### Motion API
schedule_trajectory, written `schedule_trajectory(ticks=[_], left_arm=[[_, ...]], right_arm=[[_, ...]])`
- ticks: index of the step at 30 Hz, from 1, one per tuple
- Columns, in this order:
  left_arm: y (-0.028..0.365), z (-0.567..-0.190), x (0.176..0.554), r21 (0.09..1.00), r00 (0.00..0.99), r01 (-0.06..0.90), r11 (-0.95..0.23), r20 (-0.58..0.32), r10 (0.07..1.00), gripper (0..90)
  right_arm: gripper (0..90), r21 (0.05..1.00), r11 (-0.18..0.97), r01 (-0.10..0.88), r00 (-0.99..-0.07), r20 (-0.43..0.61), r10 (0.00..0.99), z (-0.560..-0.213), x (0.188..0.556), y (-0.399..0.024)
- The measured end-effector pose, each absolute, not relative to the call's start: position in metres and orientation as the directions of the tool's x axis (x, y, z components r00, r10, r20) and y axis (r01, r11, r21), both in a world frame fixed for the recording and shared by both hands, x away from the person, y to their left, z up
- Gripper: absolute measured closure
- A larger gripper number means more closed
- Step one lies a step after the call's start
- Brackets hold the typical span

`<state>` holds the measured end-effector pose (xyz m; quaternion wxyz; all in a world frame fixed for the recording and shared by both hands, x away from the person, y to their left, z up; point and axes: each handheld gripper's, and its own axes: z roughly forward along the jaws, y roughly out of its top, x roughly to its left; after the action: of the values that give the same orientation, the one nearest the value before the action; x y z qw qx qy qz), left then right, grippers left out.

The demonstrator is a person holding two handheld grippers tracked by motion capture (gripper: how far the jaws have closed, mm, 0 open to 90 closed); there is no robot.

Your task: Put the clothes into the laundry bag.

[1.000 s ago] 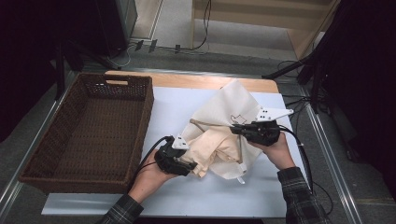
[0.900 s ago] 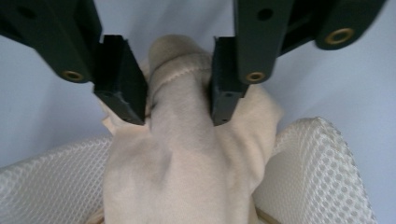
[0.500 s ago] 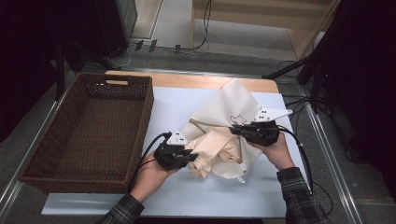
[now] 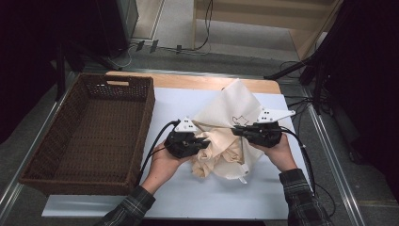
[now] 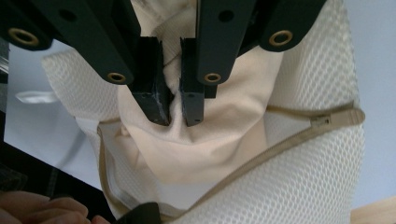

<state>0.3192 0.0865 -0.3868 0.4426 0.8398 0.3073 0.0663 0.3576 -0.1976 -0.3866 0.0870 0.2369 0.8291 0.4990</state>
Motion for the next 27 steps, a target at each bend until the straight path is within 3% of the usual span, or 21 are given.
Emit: schedule_trajectory(ticks=[11,14,16,23,27], left_arm=[[0.071,-0.394,0.336,0.777,0.793,0.470,-0.419,-0.164,0.586,82.2],[0.076,-0.391,0.331,0.773,0.800,0.465,-0.432,-0.157,0.579,77.9],[0.081,-0.390,0.326,0.768,0.804,0.466,-0.438,-0.161,0.573,72.0],[0.097,-0.393,0.306,0.754,0.806,0.464,-0.465,-0.142,0.575,32.5],[0.103,-0.400,0.295,0.737,0.801,0.467,-0.488,-0.119,0.586,20.6]], right_arm=[[87.0,0.871,0.389,0.300,-0.874,0.087,0.478,-0.386,0.358,-0.199],[87.0,0.870,0.389,0.302,-0.874,0.089,0.478,-0.387,0.357,-0.198],[86.9,0.870,0.392,0.301,-0.874,0.087,0.478,-0.387,0.357,-0.198],[87.0,0.869,0.392,0.301,-0.874,0.088,0.477,-0.387,0.356,-0.198],[87.0,0.867,0.396,0.301,-0.876,0.087,0.475,-0.387,0.357,-0.197]])
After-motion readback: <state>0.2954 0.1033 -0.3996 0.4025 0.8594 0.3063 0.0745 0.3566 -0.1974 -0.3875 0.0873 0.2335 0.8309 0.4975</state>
